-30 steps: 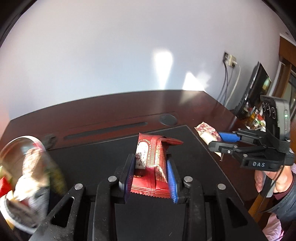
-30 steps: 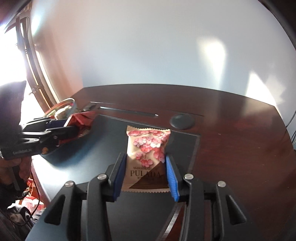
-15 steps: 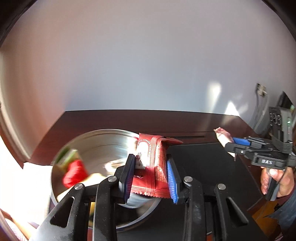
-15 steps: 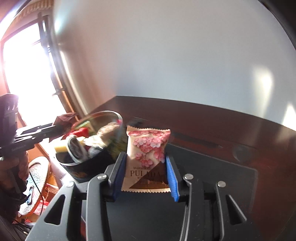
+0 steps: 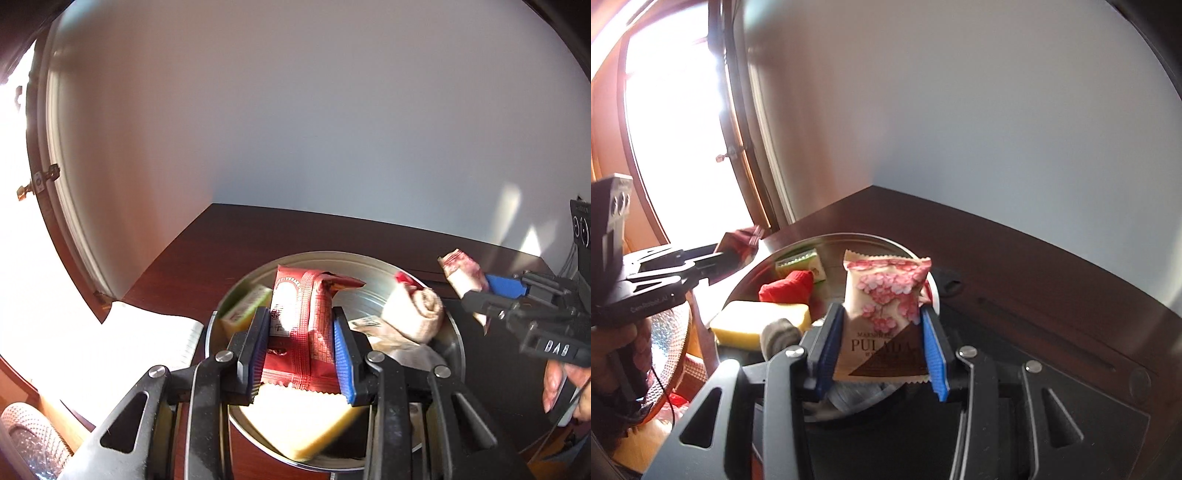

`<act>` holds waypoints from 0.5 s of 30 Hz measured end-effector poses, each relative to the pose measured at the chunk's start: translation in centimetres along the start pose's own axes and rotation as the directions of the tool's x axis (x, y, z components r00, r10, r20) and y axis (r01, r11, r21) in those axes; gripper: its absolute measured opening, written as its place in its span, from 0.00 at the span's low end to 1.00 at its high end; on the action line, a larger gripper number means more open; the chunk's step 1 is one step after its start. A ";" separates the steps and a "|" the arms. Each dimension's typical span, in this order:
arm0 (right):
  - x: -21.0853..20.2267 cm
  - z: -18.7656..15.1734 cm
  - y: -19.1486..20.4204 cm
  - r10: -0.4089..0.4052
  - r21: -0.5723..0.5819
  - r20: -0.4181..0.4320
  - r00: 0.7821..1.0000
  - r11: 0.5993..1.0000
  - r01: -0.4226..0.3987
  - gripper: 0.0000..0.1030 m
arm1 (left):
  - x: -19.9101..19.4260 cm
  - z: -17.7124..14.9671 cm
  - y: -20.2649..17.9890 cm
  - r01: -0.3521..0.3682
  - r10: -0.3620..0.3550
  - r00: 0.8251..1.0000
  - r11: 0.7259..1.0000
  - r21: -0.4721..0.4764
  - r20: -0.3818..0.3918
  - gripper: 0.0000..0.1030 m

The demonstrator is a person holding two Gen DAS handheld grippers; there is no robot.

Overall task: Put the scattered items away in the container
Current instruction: 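Open both grippers to drop the pastry packets into the bowl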

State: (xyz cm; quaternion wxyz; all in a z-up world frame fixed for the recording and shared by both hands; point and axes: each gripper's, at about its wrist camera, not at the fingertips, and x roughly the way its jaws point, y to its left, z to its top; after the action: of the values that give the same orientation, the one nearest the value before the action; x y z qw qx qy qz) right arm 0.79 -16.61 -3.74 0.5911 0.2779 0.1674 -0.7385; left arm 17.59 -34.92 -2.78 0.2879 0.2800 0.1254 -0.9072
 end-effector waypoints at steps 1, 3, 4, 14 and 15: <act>0.7 0.1 0.5 0.000 -0.011 -0.006 1.000 1.000 0.000 0.41 | 0.2 0.1 0.3 -0.003 0.003 1.000 1.000 -0.005 -0.001 0.34; 1.9 0.2 1.4 -0.003 -0.031 -0.016 1.000 1.000 0.002 0.40 | 0.7 0.1 1.1 -0.006 0.006 1.000 1.000 -0.014 -0.002 0.34; 2.2 0.2 1.8 -0.009 -0.040 -0.020 1.000 0.999 0.008 0.41 | 0.9 0.1 1.4 -0.008 0.008 1.000 1.000 -0.018 -0.004 0.34; 5.6 -0.2 3.4 -0.084 -0.090 -0.060 0.995 0.993 0.078 0.45 | 2.7 -0.1 3.5 -0.009 0.008 1.000 0.999 -0.051 -0.025 0.34; 5.8 -0.2 3.6 -0.094 -0.095 -0.058 0.994 0.992 0.089 0.45 | 2.7 -0.2 3.5 -0.008 0.006 1.000 0.999 -0.052 -0.024 0.34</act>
State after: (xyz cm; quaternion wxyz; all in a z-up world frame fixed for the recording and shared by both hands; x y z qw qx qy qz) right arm 3.44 -21.85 -7.14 0.5631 0.2655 0.2322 -0.7473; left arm 17.95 -38.87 -4.72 0.2967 0.2838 0.1516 -0.8991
